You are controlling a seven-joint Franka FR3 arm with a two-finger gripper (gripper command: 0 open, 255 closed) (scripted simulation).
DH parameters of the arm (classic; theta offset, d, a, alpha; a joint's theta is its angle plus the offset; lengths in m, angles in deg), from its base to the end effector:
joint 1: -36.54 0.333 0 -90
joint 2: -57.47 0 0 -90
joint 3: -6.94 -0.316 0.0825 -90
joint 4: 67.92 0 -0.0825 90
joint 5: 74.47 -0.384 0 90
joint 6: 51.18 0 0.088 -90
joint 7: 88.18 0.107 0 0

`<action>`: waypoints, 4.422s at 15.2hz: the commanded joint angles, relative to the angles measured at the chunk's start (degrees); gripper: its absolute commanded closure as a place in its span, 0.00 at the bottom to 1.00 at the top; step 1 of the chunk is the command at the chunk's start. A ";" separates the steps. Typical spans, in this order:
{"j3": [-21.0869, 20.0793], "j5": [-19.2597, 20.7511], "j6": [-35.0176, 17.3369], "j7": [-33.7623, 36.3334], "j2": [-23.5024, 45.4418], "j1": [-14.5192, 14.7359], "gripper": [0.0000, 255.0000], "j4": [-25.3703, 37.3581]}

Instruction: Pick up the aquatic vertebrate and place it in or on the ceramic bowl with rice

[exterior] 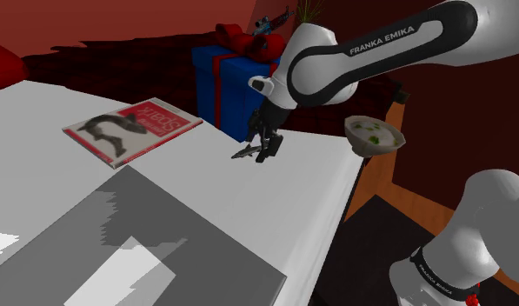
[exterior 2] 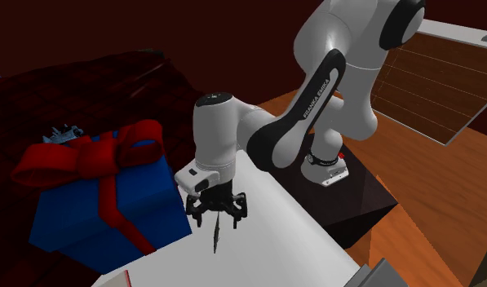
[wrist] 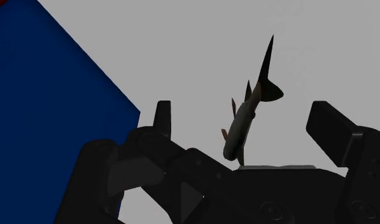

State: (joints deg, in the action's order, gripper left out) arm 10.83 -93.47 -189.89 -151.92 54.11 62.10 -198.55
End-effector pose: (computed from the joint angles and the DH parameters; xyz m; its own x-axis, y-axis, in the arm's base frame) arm 0.4893 0.1958 0.3991 0.2844 0.9077 0.3085 0.9507 -0.3085 0.0314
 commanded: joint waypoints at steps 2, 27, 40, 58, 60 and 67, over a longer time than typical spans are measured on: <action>-0.05 -0.12 -0.32 -0.08 0.24 0.06 0.00 -0.11; 0.01 2.66 7.70 3.16 -3.61 -0.39 1.00 4.38; 0.04 4.70 17.28 6.05 -6.22 -0.78 1.00 11.62; 5.74 7.21 26.06 -0.82 -20.39 -5.02 1.00 4.55; 7.20 7.99 27.06 -2.70 -23.07 -6.07 1.00 2.47; 12.92 11.68 31.35 -9.60 -31.13 -10.23 1.00 -2.68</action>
State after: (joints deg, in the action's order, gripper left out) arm 23.02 -82.45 -159.41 -160.59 24.49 52.54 -200.40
